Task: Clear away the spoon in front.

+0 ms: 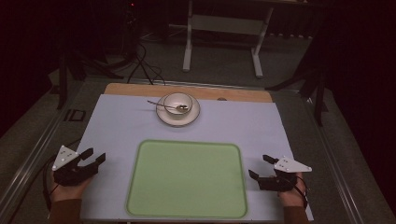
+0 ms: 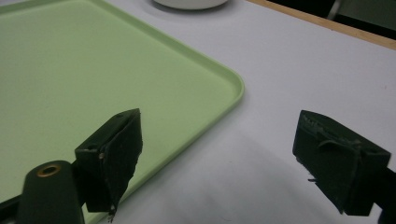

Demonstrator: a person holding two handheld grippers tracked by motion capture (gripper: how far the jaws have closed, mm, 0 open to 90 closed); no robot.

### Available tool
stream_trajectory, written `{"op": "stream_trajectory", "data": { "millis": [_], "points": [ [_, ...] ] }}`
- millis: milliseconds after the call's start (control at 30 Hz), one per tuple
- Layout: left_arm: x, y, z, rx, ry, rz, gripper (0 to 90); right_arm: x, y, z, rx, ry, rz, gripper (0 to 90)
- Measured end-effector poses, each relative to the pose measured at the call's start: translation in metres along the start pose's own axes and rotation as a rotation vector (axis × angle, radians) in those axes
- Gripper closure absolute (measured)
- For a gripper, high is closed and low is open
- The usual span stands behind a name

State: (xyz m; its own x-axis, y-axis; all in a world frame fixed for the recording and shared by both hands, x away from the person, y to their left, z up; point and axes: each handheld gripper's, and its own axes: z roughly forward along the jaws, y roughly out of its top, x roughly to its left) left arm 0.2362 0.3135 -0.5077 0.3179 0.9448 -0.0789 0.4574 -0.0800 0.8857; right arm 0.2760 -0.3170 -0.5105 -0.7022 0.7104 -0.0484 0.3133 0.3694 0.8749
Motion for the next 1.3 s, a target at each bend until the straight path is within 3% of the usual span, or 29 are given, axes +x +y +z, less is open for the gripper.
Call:
{"op": "stream_trajectory", "data": {
  "millis": [567, 1300],
  "points": [
    [-0.003, 0.004, 0.006, 0.006, 0.007, 0.004, 45.1, -0.001, 0.000, -0.001, -0.010, -0.005, 0.001, 15.5],
    [-0.021, 0.038, 0.004, -0.047, -0.038, 0.026, 44.1, 0.001, 0.001, -0.003, -0.023, -0.007, 0.006, 15.5]
  ]
}}
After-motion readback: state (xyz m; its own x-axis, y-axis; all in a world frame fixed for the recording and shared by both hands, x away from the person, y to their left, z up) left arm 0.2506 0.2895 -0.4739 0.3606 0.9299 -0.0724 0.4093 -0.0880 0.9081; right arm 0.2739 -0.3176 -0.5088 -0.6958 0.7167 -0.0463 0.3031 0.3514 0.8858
